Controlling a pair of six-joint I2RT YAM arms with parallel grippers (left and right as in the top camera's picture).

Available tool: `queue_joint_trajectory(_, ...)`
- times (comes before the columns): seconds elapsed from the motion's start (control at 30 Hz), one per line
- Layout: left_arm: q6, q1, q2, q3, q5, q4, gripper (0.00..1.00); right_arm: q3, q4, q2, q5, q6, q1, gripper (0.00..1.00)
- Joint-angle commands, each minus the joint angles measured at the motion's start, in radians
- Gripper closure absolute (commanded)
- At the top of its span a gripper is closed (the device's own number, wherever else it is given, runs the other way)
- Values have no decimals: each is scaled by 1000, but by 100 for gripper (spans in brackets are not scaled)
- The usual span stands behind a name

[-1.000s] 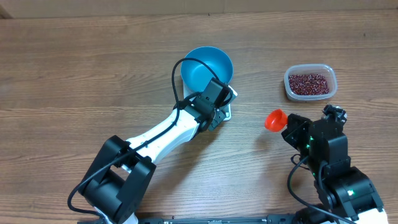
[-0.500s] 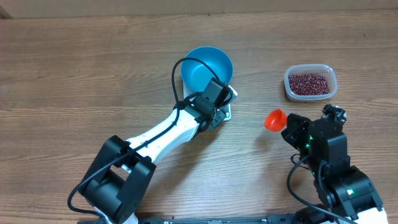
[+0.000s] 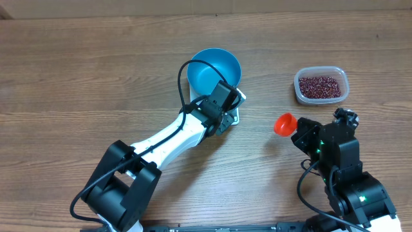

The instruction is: Scoop item into bowl and weigh 150g on scale

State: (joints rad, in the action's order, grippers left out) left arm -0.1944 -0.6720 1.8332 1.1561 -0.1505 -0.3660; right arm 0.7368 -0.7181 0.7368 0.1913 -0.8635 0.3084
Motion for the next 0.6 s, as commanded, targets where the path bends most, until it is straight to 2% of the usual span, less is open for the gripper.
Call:
queue_joint_trajectory(0.0,-3,6,11,-9,13,6,96,27,8,-2,18,8,4,96)
queue_joint_trajectory(0.57,0,11,44,-9,15,15,96,27,8,-2,18,8,4,96)
